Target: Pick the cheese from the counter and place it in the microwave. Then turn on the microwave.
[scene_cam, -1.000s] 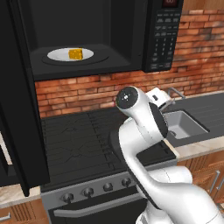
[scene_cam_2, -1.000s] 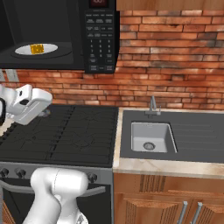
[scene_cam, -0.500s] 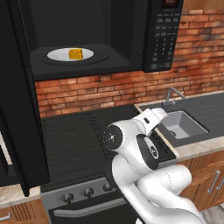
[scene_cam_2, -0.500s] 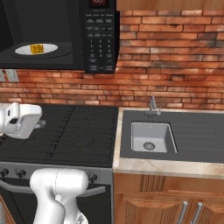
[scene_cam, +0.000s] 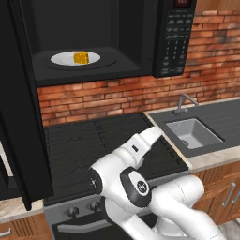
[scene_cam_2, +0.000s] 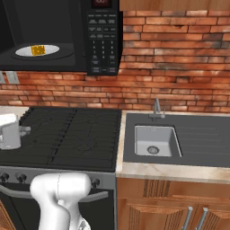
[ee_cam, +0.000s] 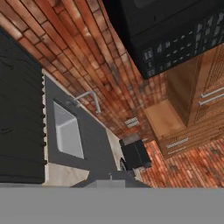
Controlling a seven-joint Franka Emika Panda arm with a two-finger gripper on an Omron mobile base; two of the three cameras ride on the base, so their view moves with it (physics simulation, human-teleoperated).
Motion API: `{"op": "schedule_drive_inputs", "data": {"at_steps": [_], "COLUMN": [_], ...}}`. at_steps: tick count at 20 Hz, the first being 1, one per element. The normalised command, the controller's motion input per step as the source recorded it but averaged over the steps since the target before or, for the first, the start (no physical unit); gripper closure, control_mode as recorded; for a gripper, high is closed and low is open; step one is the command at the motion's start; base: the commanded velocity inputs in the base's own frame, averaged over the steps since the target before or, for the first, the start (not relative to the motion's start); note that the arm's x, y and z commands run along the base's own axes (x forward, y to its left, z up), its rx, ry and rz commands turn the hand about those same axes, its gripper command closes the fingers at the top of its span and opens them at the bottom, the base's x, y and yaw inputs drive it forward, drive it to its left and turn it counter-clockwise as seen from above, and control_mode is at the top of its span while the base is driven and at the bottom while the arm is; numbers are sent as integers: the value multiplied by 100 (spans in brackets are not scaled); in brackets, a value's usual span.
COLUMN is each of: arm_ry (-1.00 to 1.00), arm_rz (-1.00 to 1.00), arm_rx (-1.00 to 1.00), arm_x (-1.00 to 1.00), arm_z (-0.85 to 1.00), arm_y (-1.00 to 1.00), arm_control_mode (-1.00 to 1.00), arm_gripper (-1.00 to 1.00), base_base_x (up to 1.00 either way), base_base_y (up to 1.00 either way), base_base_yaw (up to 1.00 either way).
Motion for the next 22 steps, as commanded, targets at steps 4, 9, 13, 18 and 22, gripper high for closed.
{"op": "schedule_drive_inputs", "data": {"at_steps": [4, 9, 13, 18, 22], "arm_ry": [0, 0, 3, 2, 0], "arm_rz": [-7, -8, -9, -11, -13], "arm_rx": [-13, -11, -7, -5, -4], "arm_x": [-3, 0, 0, 0, -2], "arm_z": [8, 0, 0, 1, 0], "arm_y": [63, 58, 69, 61, 59], "arm_control_mode": [-100, -100, -100, -100, -100], "arm_gripper": [100, 100, 100, 100, 100], "base_base_x": [0, 0, 0, 0, 0], "base_base_y": [0, 0, 0, 0, 0], "base_base_yaw": [0, 0, 0, 0, 0]}}
